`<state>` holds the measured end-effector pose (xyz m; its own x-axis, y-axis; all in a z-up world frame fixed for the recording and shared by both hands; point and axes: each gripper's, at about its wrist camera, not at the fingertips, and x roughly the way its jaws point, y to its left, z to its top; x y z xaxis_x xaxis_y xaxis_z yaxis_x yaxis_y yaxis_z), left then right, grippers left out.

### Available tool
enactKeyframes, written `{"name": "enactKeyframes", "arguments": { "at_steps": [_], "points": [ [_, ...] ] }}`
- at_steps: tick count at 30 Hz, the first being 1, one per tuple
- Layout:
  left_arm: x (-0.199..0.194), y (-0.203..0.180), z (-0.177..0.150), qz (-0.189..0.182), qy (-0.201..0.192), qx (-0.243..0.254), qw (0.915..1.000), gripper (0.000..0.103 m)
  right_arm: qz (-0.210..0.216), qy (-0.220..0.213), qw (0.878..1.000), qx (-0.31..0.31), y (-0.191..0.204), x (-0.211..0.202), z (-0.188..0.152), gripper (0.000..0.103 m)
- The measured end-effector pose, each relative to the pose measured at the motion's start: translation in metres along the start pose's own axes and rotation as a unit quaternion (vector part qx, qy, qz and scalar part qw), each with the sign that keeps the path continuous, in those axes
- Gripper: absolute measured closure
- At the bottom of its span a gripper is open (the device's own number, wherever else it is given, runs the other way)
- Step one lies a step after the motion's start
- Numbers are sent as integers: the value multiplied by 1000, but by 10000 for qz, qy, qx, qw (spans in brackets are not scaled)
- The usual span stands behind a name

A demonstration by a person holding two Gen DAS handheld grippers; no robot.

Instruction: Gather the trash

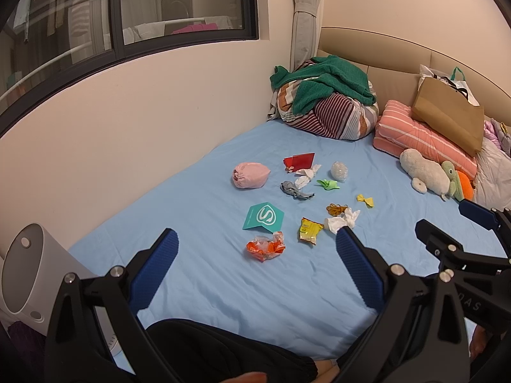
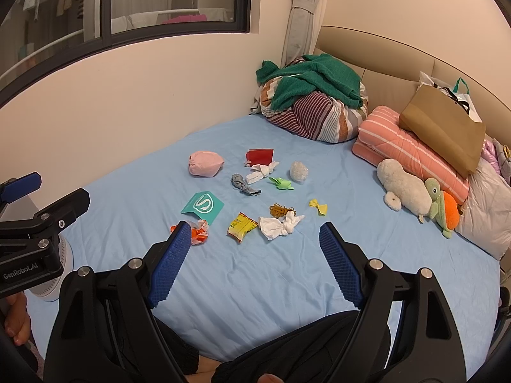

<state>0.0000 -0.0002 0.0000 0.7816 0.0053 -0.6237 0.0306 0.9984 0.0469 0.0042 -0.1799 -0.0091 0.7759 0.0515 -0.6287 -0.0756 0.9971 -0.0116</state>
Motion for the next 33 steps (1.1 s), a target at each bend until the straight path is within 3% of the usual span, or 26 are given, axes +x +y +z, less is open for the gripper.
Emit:
{"name": "enactKeyframes", "arguments": {
  "at_steps": [11,33],
  "points": [
    [4,-11,-1,1,20,10,10000,5,-23,6,10000,25,-5,-5,0,23],
    [27,-13,-4,-59,173,14,9998,5,-3,103,9999,61,4,29,-10,23]
  ]
}}
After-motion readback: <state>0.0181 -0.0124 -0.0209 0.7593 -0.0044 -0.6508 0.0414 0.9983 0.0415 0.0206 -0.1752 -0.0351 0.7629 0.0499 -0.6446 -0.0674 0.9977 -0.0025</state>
